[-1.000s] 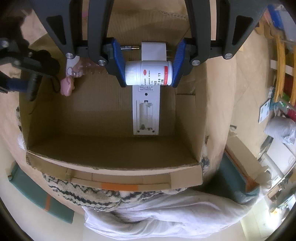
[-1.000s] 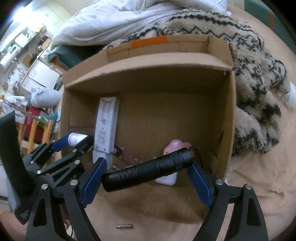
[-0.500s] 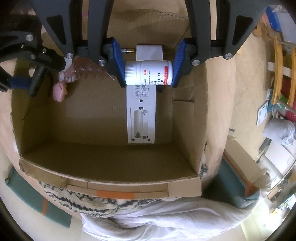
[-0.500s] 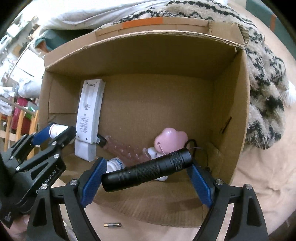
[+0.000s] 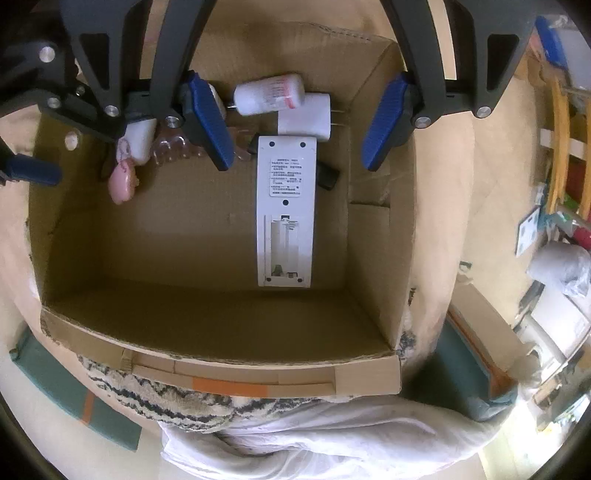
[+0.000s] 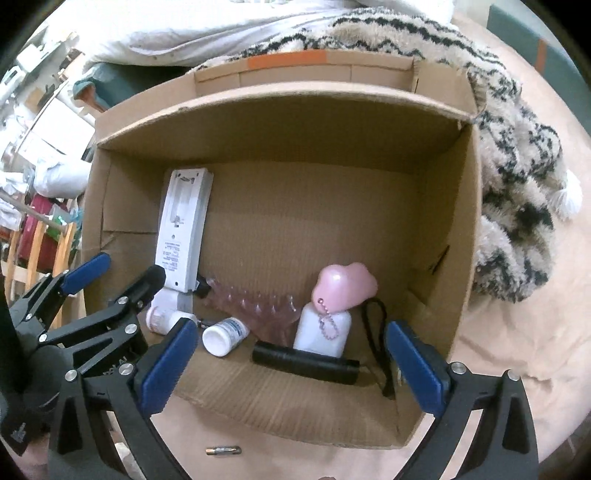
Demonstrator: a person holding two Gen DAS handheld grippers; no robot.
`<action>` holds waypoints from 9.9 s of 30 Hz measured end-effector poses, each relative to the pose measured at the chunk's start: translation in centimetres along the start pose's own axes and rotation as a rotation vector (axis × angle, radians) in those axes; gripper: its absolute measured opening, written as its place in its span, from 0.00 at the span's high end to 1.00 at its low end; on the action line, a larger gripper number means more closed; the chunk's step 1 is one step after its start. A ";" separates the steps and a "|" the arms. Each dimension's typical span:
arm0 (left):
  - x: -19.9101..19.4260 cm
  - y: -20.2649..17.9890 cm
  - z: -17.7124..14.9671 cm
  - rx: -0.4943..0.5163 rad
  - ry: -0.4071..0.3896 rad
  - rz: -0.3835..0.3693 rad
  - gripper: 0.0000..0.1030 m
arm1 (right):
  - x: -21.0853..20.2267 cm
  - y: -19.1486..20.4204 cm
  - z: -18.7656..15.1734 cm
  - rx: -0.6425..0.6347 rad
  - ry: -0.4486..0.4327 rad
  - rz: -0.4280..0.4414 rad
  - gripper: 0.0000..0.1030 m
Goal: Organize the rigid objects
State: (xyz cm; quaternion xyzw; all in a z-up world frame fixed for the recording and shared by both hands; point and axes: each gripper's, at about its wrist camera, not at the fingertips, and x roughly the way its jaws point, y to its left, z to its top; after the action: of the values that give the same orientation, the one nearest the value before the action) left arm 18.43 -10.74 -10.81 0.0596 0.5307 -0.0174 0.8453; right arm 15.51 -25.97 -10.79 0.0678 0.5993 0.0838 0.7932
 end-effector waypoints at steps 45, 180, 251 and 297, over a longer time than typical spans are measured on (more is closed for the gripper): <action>-6.0 4.8 -9.1 -0.103 0.014 0.031 0.33 | -1.2 -2.1 -10.4 0.212 0.044 0.106 0.00; -8.5 5.3 1.6 -0.153 -0.177 0.060 0.61 | -8.1 -3.2 -2.3 0.108 -0.305 0.057 0.37; -15.4 7.1 -9.0 -0.084 -0.330 0.047 0.02 | -13.2 -0.8 -12.4 0.114 -0.578 0.045 0.00; -14.3 6.2 -10.0 -0.074 -0.298 -0.018 0.02 | -11.5 0.0 -12.2 0.087 -0.589 -0.058 0.00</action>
State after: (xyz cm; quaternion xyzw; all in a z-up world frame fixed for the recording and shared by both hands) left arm 3.82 -3.86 -1.75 0.0205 0.4000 -0.0143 0.9162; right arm 0.68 -28.33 -3.35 0.1058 0.3480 0.0121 0.9314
